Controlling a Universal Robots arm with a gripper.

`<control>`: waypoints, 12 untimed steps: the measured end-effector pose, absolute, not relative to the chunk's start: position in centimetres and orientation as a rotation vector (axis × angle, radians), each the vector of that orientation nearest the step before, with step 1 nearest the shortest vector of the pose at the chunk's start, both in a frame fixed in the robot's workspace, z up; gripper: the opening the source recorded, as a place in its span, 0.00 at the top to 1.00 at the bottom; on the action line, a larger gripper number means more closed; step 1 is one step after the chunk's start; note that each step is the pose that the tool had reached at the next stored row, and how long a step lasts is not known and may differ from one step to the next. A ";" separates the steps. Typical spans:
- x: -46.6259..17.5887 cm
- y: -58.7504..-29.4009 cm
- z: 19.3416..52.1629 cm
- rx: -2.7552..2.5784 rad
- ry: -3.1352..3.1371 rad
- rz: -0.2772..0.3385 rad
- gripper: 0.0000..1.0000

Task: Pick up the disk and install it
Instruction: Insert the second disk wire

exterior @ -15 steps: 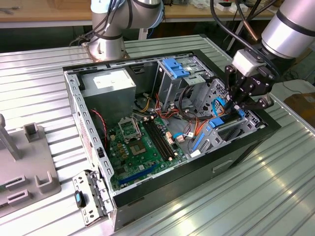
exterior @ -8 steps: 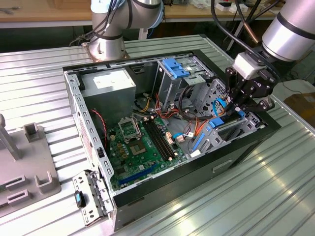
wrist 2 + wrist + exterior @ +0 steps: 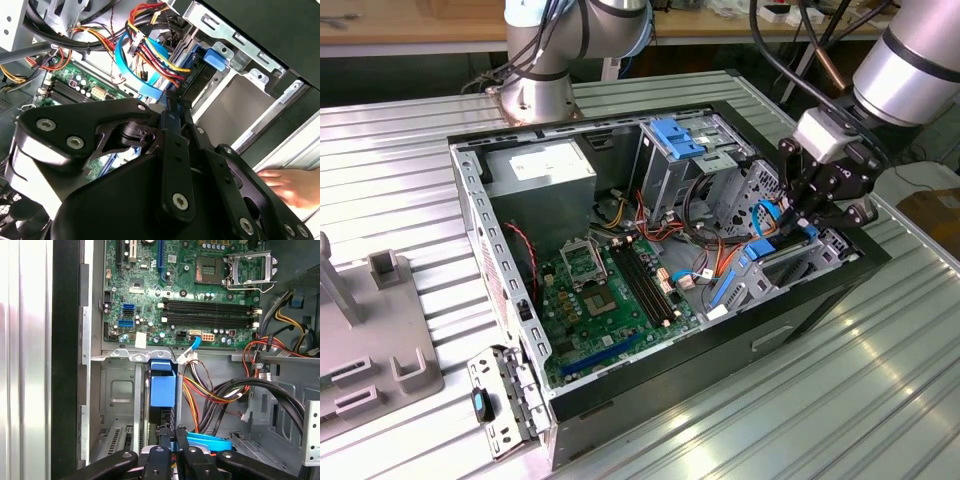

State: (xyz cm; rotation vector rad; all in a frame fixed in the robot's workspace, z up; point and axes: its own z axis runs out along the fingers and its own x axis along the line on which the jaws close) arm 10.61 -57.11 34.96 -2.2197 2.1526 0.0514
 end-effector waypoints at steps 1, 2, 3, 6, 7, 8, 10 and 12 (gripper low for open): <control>10.6 -57.1 34.8 -2.220 2.153 0.051 0.84; 10.6 -57.1 34.8 -2.220 2.153 0.051 0.84; 10.6 -57.1 34.7 -2.220 2.153 0.051 0.84; 10.6 -57.2 34.5 -2.220 2.153 0.051 0.84; 10.6 -57.3 34.4 -2.220 2.153 0.051 0.84; 10.6 -57.3 34.3 -2.220 2.153 0.051 0.84; 10.6 -57.3 34.3 -2.220 2.153 0.051 0.84; 10.6 -57.3 34.1 -2.220 2.153 0.051 0.84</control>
